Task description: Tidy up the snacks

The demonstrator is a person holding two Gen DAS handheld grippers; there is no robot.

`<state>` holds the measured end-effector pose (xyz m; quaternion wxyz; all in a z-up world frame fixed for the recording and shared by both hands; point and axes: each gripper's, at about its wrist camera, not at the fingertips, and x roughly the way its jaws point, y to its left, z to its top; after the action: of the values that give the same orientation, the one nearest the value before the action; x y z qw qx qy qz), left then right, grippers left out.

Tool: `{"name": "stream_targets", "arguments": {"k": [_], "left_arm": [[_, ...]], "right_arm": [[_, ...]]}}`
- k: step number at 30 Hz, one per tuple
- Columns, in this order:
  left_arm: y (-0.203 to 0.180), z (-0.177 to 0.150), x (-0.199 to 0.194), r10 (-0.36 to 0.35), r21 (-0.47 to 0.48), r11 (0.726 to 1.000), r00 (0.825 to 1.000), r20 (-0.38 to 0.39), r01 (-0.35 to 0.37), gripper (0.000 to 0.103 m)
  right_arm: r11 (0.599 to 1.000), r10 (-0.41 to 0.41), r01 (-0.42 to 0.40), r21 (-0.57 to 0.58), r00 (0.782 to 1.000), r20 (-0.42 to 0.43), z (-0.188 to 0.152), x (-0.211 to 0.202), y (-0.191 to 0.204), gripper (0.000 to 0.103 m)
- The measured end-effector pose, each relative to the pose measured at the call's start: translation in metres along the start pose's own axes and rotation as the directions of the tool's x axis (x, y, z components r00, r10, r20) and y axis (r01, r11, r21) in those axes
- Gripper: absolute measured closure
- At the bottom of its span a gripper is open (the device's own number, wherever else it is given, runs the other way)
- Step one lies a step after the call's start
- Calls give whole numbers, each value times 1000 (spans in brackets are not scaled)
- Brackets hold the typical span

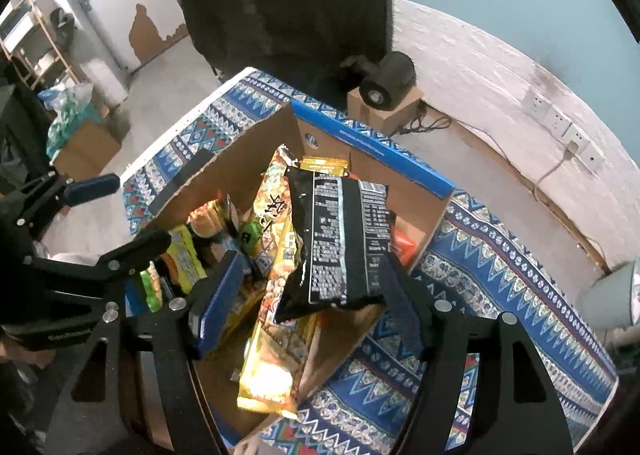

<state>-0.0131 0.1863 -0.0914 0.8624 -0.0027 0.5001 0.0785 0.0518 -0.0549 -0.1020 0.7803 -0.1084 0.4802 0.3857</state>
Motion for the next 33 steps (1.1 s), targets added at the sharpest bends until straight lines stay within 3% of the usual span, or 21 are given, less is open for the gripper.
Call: {"name": "stream_targets", "arguments": {"k": [10, 13, 26, 33], "left_arm": [[-11, -1, -21, -25, 8, 1000, 999, 25, 25, 22], [-11, -2, -30, -38, 2, 999, 998, 39, 38, 15], [-26, 1, -75, -24, 42, 999, 987, 159, 17, 8], [-31, 0, -82, -21, 52, 999, 986, 167, 13, 3]], "right_arm": [[1000, 2, -4, 28, 998, 56, -7, -29, -10, 32], [1000, -13, 11, 21, 998, 69, -11, -37, -10, 32], [999, -51, 49, 19, 991, 121, -34, -62, -15, 32], [998, -61, 60, 12, 990, 125, -46, -68, -18, 32]]}}
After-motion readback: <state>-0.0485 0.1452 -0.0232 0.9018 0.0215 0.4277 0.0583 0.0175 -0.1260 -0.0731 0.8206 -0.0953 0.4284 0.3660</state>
